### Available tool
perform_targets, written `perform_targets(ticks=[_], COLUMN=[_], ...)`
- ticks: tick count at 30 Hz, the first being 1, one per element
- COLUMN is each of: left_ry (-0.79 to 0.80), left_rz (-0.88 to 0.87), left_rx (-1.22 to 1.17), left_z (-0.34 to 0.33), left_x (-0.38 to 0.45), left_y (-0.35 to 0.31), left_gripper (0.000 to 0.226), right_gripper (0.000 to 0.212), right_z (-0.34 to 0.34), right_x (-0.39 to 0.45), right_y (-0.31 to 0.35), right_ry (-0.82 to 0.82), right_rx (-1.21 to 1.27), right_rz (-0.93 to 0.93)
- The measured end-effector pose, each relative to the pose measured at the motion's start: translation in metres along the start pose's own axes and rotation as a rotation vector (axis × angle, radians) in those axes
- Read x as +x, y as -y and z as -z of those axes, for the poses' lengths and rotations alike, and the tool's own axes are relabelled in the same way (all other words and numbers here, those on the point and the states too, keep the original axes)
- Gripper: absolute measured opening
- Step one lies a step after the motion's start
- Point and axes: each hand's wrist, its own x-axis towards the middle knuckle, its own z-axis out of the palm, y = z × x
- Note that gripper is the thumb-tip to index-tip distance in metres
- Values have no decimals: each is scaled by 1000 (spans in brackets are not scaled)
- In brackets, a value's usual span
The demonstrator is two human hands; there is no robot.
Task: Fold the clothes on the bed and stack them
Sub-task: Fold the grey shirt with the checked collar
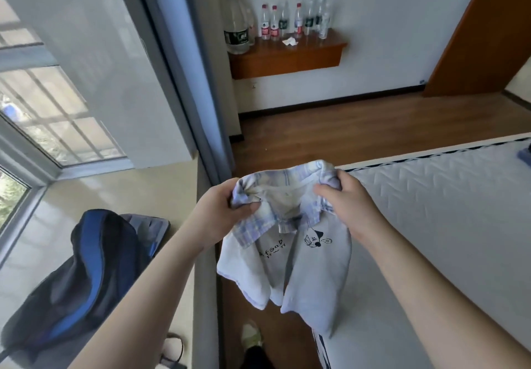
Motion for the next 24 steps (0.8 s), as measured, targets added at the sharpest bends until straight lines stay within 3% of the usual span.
perform_targets(ticks=[1,14,24], left_ry=[-9,74,-36], left_rz=[-6,-68,-119], left_rx=[-6,46,158], left_z=[9,116,140], left_x=[13,190,343], left_y=[7,54,72], left_gripper=[20,20,14], right_gripper=[13,15,17], right_z=[-8,-83,-103], right_x=[15,176,324], right_y=[2,46,53], right_ry=[0,-88,-93], right_rx=[-6,-9,-22], right_rz=[3,-3,73])
